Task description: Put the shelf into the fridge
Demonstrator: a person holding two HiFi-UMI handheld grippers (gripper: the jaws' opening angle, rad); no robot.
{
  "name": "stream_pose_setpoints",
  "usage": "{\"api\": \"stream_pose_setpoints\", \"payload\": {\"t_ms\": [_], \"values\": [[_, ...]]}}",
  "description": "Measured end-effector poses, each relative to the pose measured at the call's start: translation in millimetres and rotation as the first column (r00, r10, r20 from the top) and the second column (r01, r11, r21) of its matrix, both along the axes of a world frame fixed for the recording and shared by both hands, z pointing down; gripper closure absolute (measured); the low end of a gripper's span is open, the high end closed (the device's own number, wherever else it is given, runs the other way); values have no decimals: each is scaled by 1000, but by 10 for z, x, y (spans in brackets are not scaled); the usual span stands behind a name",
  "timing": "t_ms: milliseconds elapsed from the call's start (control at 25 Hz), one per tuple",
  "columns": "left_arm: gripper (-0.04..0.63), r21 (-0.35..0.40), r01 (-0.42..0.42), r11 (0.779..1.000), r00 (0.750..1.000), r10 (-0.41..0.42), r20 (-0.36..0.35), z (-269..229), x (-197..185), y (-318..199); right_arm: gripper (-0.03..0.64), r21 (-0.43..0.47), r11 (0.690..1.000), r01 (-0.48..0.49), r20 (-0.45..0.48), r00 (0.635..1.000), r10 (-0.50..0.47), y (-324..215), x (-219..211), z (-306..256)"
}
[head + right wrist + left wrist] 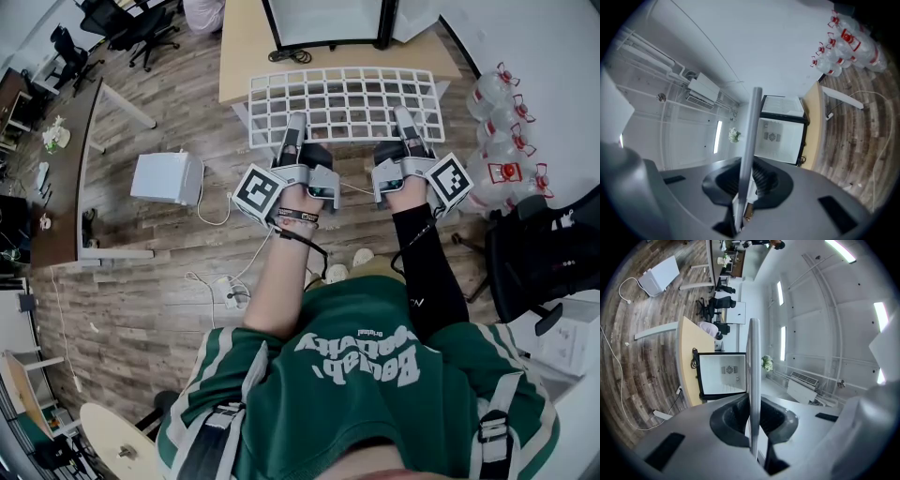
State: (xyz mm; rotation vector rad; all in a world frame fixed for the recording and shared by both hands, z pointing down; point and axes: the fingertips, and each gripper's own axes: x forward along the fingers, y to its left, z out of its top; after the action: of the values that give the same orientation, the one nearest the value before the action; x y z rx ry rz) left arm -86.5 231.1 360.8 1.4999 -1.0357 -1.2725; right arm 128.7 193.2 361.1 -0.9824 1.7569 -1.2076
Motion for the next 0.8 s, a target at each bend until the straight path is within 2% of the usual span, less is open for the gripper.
{"api": "stream_pose_setpoints", "payload": {"t_ms": [440, 800], "values": [[575, 4, -9, 1000, 1000, 9, -5, 9, -9, -252, 575, 4, 1000, -2, -1, 1000, 2, -250, -10, 8], [575, -24, -12, 1000, 1000, 12, -1, 89, 80, -905, 581, -40, 999, 1, 56, 998, 1, -905, 76, 115]]}}
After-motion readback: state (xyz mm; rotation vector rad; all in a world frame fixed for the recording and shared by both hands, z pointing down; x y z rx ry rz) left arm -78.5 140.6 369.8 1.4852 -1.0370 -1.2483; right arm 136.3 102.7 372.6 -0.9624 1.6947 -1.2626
